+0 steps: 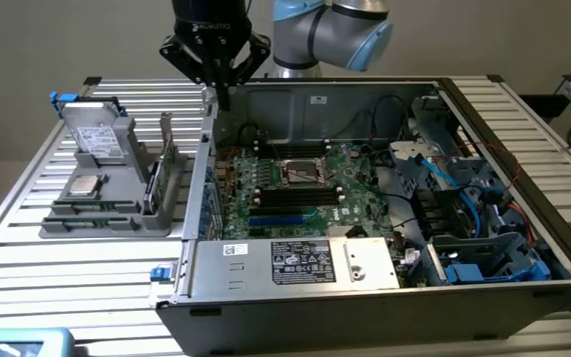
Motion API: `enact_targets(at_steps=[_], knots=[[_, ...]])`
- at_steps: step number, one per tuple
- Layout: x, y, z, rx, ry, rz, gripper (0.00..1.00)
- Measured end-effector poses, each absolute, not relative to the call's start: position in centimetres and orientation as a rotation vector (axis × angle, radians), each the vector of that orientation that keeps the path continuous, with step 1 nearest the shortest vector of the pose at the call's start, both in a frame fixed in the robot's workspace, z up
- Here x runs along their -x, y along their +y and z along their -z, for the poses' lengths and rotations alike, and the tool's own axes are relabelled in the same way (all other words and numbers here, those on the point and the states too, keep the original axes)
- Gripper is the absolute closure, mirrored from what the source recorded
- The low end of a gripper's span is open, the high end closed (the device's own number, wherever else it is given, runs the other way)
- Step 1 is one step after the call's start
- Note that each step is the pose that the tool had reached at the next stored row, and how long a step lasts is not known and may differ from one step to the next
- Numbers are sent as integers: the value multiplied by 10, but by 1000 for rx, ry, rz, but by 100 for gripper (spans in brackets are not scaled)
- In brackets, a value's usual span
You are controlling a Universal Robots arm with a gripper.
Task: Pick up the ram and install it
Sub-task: 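Reach for the ram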
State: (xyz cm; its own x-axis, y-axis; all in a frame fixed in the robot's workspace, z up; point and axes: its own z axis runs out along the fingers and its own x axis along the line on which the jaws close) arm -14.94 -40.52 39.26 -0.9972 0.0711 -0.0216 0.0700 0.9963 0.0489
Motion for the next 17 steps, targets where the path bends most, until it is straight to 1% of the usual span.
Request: enact_targets(at_steps=[17], knots=[[223, -405, -393, -110, 3112, -75, 89]])
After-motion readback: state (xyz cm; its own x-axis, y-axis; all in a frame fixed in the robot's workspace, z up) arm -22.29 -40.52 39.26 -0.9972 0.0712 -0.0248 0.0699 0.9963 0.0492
